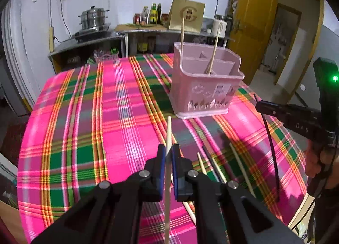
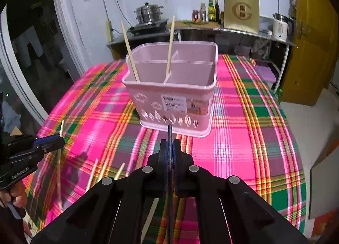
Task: Organize utensils
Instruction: 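Grasp a light chopstick with the left tool while the right tool grasps another, then carry the held chopsticks up toward the pink basket with both tools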
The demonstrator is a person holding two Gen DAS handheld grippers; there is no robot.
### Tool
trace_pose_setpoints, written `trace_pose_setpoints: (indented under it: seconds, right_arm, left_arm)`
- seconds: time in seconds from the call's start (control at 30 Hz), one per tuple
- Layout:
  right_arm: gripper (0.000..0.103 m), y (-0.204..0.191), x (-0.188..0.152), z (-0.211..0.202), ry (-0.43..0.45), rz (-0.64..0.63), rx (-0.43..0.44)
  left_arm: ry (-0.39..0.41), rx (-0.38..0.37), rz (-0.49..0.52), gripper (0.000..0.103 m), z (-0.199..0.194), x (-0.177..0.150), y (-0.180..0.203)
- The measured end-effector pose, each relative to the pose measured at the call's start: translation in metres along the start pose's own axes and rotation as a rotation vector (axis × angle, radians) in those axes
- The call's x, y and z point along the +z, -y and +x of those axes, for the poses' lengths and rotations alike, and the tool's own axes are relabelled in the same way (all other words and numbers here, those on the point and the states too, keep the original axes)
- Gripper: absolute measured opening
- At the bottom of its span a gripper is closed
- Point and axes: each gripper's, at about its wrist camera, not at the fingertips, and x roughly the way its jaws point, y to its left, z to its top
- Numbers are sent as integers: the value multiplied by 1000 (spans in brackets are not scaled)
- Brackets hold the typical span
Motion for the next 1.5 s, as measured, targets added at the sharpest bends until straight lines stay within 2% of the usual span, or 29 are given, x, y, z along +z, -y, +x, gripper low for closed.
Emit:
trace_pose_setpoints:
  seconds: [0.6, 0.97, 1.1, 1.27, 1.5]
  right_arm:
    - [4, -13, 13, -71, 147, -27, 23]
    - [4, -14, 12, -89, 186, -35, 27]
    - [4, -15, 13, -90, 191, -40, 32]
    - [4, -13, 12, -89, 189, -41, 36]
    - [4, -8, 16, -86, 184, -44, 37]
  left_arm:
    - [96, 3, 20, 7, -51, 17, 13]
    - [61, -2, 22, 6, -41, 10, 17]
    - [9, 23, 15, 8, -16, 9, 12]
    - [-102, 6, 16, 22, 34, 11, 4]
    - [-188, 4, 45, 25, 94, 24, -2]
